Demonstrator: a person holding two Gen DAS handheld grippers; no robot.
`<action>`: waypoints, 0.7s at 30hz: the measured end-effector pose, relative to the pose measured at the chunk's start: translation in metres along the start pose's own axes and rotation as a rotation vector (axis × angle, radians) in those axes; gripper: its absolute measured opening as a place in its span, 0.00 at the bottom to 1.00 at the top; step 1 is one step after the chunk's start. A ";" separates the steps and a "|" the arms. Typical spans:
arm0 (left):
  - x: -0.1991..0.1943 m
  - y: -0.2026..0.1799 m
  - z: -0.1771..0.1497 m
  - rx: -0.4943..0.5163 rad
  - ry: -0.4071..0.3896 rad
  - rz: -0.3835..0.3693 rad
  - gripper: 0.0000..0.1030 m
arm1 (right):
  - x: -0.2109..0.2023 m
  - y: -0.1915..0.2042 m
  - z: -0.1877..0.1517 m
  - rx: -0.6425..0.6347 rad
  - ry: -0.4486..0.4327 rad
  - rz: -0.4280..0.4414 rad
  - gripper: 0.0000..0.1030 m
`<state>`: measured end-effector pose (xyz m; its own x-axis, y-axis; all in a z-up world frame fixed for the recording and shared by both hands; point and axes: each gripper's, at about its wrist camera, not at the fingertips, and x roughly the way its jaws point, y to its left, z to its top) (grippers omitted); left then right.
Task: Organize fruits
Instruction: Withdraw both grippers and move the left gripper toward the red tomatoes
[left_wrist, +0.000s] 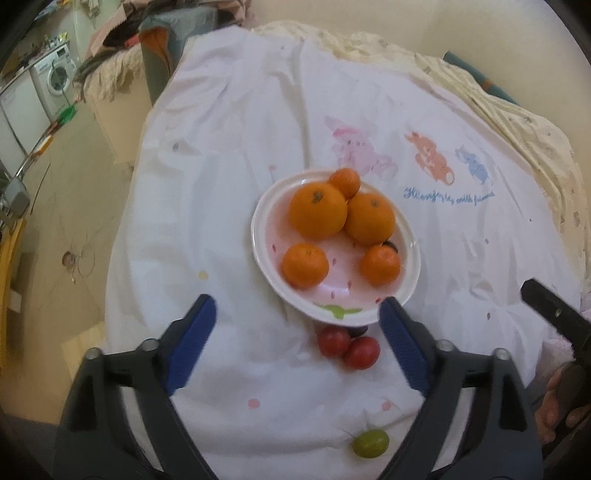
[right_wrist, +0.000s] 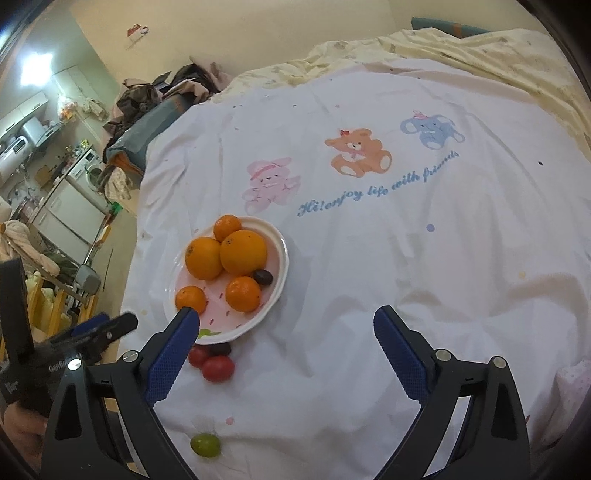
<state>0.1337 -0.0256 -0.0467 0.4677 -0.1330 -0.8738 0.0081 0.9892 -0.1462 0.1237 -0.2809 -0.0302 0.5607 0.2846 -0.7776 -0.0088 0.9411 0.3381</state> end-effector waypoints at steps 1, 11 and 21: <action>0.002 -0.001 -0.002 0.005 0.008 0.000 0.90 | 0.001 -0.001 0.000 0.007 0.004 0.000 0.95; 0.050 -0.028 -0.033 0.055 0.202 -0.021 0.90 | 0.010 -0.007 0.000 0.040 0.055 -0.003 0.95; 0.070 -0.003 -0.026 -0.134 0.274 -0.074 0.57 | 0.013 -0.013 -0.002 0.064 0.074 0.009 0.95</action>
<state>0.1437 -0.0395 -0.1196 0.2142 -0.2337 -0.9484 -0.0921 0.9618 -0.2579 0.1299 -0.2887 -0.0458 0.4977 0.3080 -0.8108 0.0408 0.9255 0.3766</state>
